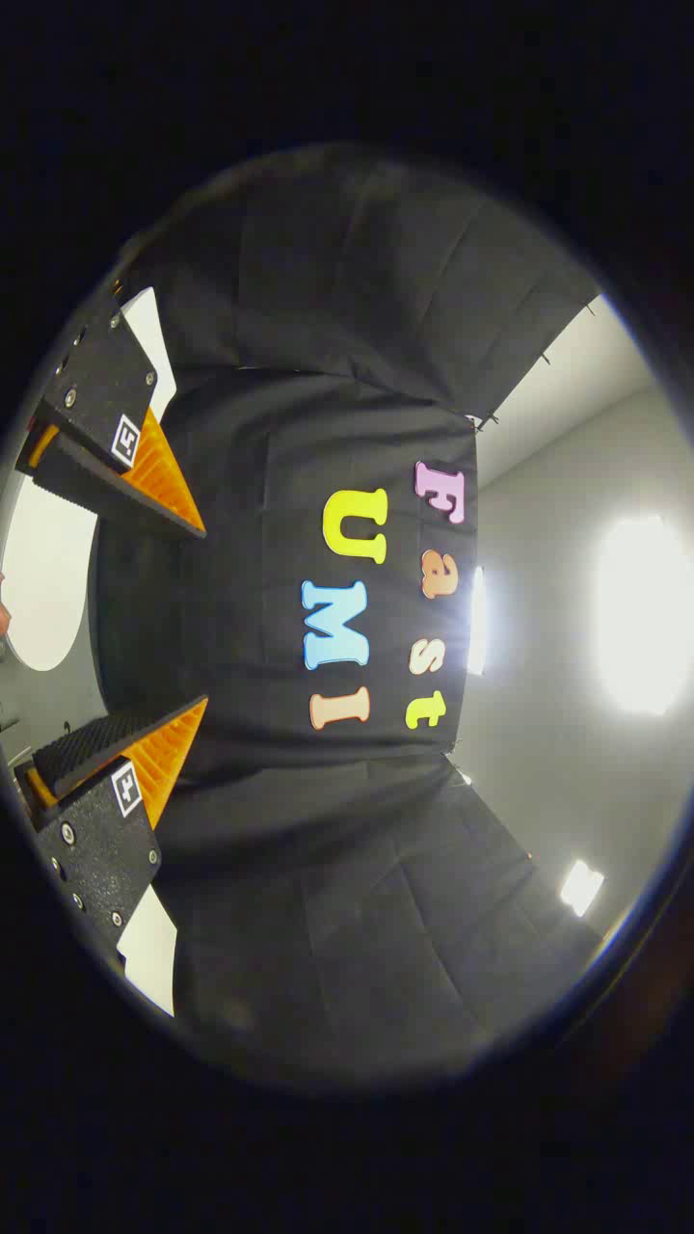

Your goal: Open the toilet lid.

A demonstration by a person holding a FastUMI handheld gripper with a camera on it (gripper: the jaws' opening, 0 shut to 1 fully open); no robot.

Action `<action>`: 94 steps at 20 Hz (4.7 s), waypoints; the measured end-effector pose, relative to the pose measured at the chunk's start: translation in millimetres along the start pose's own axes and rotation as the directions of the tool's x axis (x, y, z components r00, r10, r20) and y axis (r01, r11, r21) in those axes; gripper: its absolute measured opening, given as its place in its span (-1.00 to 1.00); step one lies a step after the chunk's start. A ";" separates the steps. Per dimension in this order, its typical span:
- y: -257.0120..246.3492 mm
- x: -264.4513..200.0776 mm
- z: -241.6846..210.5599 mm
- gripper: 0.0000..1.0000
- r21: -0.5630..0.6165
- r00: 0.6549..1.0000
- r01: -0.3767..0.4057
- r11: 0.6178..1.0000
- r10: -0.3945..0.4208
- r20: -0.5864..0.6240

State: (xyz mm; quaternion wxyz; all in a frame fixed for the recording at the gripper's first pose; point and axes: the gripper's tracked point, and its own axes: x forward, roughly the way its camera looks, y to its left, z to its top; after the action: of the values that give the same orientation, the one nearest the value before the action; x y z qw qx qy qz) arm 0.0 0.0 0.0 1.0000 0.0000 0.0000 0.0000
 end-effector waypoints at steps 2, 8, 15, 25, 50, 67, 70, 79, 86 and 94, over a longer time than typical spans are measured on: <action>-5.8 -1.5 0.2 0.89 -0.001 1.000 0.013 1.000 -0.013 -0.004; -14.7 -3.6 5.6 0.89 -0.028 0.999 0.039 0.999 -0.039 0.002; -14.3 -2.8 4.0 0.89 -0.031 0.999 0.035 0.999 -0.036 -0.004; -9.0 2.8 -17.2 0.90 0.043 0.997 0.042 0.998 -0.040 -0.059; -36.6 -5.9 -268.1 0.90 0.456 0.860 0.254 0.853 0.017 -0.510; -28.1 -67.1 -409.4 0.90 0.368 0.667 0.362 0.856 0.038 -0.744; -33.4 -75.2 -424.8 0.90 0.371 0.643 0.401 0.838 0.031 -0.765; -47.6 -84.7 -478.5 0.82 0.452 0.577 0.579 0.679 0.051 -0.815; -37.6 -70.7 -506.1 0.39 0.566 0.615 0.575 0.591 0.144 -0.775; -36.4 -56.1 -510.1 -0.21 0.651 0.679 0.513 0.559 0.199 -0.707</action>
State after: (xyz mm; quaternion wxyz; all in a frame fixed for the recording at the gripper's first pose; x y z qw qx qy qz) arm -56.1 -36.4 -510.1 0.7930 0.4589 0.3882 -0.0991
